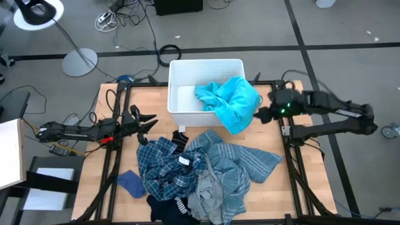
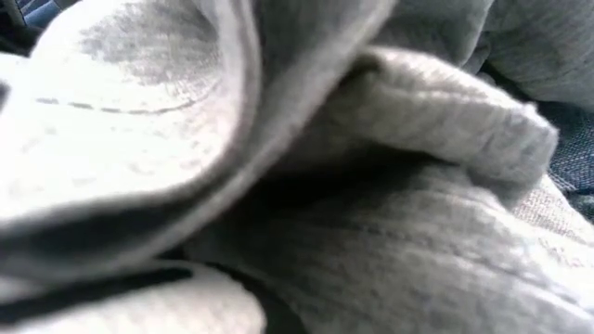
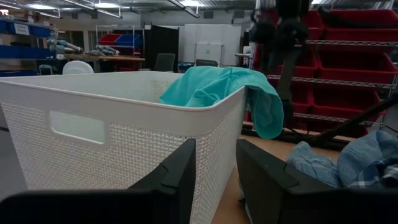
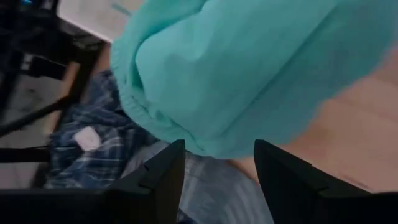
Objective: Sort clothes
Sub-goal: Put the blue shorts into the laundry bin
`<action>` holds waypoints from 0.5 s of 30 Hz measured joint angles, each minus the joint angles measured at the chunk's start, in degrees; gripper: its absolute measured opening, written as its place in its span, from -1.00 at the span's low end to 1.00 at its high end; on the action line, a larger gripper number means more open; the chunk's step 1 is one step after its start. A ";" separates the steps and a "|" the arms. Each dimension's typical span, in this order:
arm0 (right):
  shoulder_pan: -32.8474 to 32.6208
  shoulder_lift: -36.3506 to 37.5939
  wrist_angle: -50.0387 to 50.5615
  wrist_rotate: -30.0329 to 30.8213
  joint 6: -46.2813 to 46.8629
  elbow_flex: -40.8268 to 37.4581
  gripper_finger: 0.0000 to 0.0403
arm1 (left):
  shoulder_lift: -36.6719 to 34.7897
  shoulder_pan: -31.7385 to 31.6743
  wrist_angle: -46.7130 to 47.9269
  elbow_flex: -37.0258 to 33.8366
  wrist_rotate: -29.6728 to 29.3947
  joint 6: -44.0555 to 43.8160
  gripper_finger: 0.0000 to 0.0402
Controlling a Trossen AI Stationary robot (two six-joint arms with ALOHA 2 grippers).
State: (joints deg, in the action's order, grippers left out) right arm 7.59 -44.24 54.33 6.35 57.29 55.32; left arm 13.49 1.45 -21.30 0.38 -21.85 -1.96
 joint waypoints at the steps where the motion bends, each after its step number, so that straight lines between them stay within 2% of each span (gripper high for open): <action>1: -0.82 0.73 -2.89 0.00 1.07 -3.05 -0.05 | -0.02 -0.02 0.00 0.00 0.00 0.00 -0.39; 9: -3.98 1.76 -21.22 1.53 6.28 -21.07 -0.05 | -0.02 -0.02 -0.01 0.00 0.00 0.00 -0.39; 12: -4.21 1.78 -30.61 3.33 6.29 -25.23 -0.05 | 0.00 -0.02 0.00 -0.02 0.00 0.00 -0.39; 15: -4.19 1.61 -32.07 6.39 7.11 -26.50 -0.13 | 0.00 -0.01 0.00 -0.02 0.00 0.00 -0.39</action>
State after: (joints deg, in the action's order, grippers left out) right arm 3.40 -42.63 22.26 12.74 64.40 28.82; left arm 13.50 1.44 -21.30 0.36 -21.85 -1.96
